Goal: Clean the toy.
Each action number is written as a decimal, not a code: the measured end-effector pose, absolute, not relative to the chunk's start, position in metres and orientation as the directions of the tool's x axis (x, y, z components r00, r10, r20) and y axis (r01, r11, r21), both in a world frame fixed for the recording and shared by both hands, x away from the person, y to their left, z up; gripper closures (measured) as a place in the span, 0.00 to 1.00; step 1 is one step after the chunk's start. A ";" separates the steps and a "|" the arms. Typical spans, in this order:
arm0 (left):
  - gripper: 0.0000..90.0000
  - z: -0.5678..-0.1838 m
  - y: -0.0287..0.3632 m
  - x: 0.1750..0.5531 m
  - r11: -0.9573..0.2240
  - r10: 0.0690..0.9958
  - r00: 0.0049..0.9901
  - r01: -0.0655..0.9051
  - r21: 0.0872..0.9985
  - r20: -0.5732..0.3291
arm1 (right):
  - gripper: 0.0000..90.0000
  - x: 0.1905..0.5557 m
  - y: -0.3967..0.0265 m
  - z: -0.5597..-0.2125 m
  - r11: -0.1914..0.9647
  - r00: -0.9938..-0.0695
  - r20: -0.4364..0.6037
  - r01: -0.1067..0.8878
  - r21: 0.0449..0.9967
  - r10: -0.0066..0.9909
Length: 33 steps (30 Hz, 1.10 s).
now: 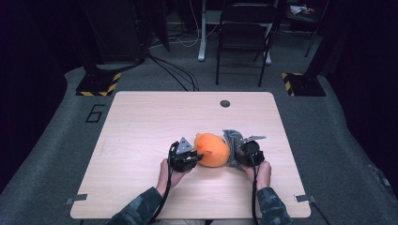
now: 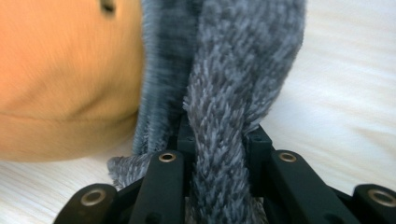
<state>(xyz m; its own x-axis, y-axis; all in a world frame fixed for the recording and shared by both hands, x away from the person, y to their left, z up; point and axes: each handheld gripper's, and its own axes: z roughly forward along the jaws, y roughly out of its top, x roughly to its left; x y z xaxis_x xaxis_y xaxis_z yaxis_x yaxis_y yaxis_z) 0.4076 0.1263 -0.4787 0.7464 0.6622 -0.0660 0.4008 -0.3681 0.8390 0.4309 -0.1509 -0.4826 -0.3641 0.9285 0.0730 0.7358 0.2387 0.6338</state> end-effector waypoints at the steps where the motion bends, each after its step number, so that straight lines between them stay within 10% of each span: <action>1: 0.84 -0.479 0.126 0.408 -0.361 0.667 0.741 0.407 0.839 -0.073 | 0.83 0.429 -0.153 -0.475 0.220 -0.354 0.079 0.725 0.652 0.932; 11: 0.79 -0.480 0.127 0.409 -0.361 0.676 0.735 0.400 0.842 -0.059 | 0.82 0.412 -0.126 -0.435 0.282 -0.493 0.094 0.632 0.721 0.865; 16: 0.48 -0.477 0.120 0.394 -0.387 0.721 0.690 0.314 0.867 0.072 | 0.82 0.420 -0.122 -0.448 0.273 -0.477 0.095 0.642 0.717 0.874; 21: 0.40 -0.482 0.106 0.390 -0.436 0.708 0.694 0.283 0.854 0.132 | 0.82 0.423 -0.121 -0.448 0.261 -0.467 0.097 0.640 0.723 0.879; 28: 0.79 -0.489 0.108 0.401 -0.397 0.711 0.698 0.296 0.869 0.087 | 0.82 0.425 -0.123 -0.448 0.247 -0.464 0.114 0.646 0.723 0.879; 33: 0.85 -0.482 0.112 0.403 -0.360 0.706 0.708 0.322 0.876 0.030 | 0.82 0.421 -0.126 -0.435 0.231 -0.463 0.116 0.625 0.746 0.879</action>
